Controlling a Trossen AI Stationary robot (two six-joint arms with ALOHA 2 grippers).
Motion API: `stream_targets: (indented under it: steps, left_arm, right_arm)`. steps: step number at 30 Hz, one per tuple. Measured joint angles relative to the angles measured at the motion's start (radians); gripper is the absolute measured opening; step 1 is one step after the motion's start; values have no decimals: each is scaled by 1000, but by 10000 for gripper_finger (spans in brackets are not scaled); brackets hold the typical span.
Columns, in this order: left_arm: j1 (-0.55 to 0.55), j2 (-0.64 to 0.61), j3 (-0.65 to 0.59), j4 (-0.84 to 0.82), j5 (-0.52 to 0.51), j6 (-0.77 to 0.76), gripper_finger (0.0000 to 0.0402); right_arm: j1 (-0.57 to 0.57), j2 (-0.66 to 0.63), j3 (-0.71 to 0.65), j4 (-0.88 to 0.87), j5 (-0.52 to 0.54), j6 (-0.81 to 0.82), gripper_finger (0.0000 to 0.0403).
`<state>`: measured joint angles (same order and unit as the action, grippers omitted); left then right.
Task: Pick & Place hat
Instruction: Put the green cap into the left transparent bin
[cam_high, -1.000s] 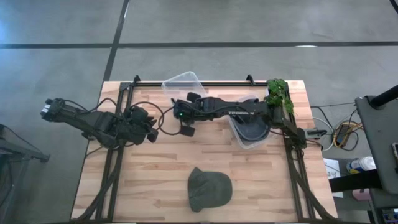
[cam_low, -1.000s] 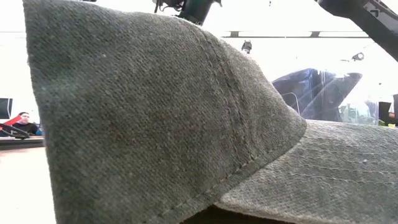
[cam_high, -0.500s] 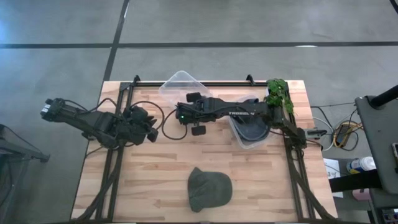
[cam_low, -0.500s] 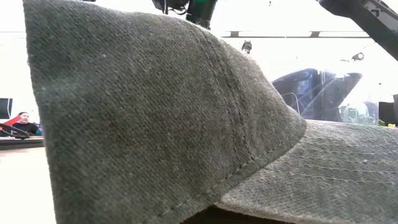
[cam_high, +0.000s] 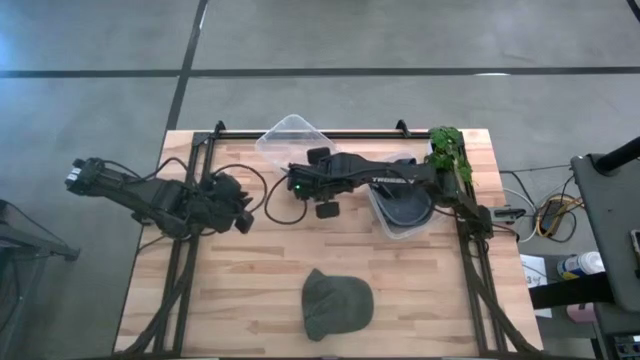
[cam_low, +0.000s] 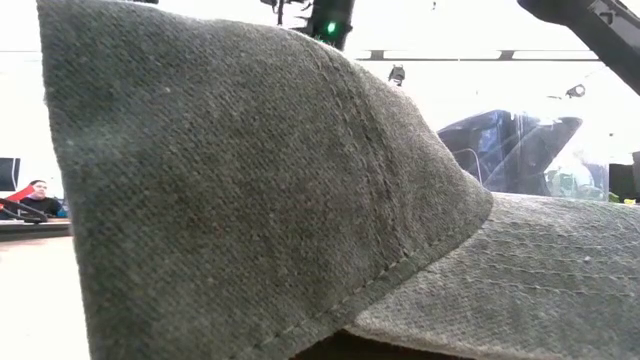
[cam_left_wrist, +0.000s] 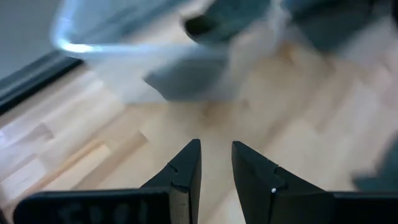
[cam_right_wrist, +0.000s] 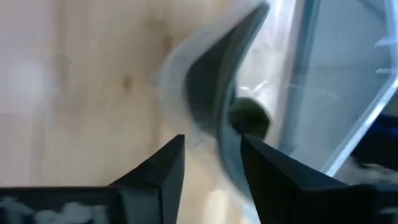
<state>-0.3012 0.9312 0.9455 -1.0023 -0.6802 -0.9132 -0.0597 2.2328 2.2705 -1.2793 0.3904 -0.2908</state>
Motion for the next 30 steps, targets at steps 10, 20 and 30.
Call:
stream_targets:
  steps: [10, 20, 30]
  left_arm:
    - [0, 25, -128, 426, 346, 486, 83]
    - [-3, 178, -315, 997, 644, 533, 83]
    - [-39, 490, -150, 1027, 746, 523, 83]
  right_arm:
    - [75, -115, 0, -133, -333, 503, 154]
    - [339, -113, -49, -213, -430, 932, 142]
    - [587, -153, -284, -166, -456, 1352, 126]
